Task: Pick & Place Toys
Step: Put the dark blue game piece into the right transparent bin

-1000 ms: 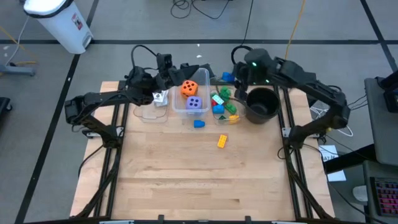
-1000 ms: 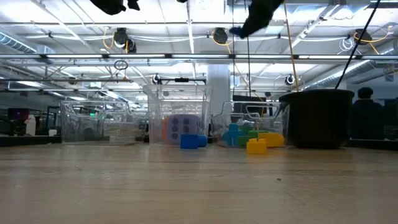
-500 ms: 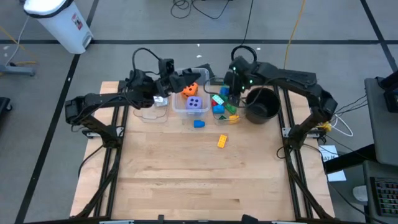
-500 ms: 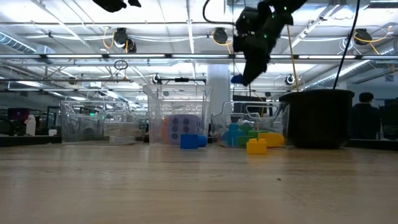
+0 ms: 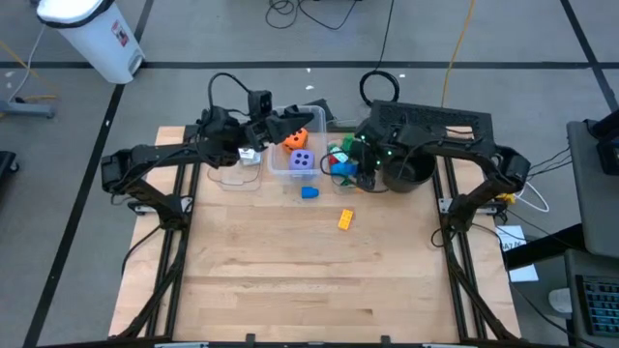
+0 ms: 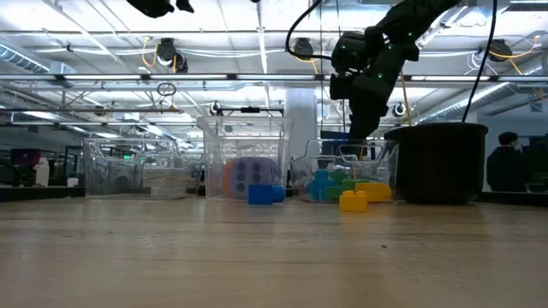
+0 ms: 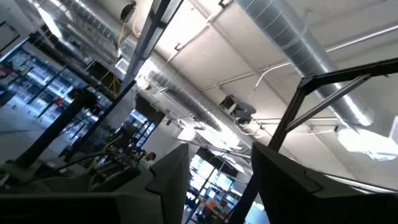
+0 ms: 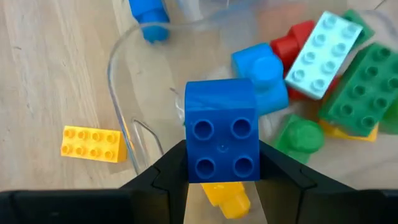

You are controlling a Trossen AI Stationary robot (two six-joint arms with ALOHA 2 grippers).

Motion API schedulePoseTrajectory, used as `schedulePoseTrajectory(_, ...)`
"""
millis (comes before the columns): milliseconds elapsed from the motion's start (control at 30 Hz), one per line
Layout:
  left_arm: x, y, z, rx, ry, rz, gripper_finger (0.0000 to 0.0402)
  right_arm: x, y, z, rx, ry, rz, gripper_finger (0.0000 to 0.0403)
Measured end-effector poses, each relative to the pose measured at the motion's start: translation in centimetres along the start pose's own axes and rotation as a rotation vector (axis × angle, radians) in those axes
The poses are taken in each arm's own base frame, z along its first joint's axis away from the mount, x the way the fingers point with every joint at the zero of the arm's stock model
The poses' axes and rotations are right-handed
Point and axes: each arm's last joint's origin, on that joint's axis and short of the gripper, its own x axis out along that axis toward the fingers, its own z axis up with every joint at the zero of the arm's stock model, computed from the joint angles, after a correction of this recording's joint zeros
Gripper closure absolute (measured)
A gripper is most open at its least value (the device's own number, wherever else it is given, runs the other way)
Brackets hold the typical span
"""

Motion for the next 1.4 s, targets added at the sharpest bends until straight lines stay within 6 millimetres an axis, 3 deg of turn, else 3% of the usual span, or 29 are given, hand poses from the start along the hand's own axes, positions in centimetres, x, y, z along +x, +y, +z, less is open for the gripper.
schedulePoseTrajectory(367,0.0,0.5,-0.6,-0.041,0.04,0.055,0.0226,1.3,-0.1,-0.5,0.003,-0.069,-0.002,0.0262)
schedulePoseTrajectory(967,0.1,0.7,-0.8,-0.058,0.041,0.09,0.0227,4.5,-0.8,-1.0,0.015,0.019,0.015,0.0262)
schedulePoseTrajectory(1400,0.1,0.8,-1.0,-0.068,0.055,0.106,0.0227,4.8,-0.9,-1.1,0.009,0.029,0.017,0.0251)
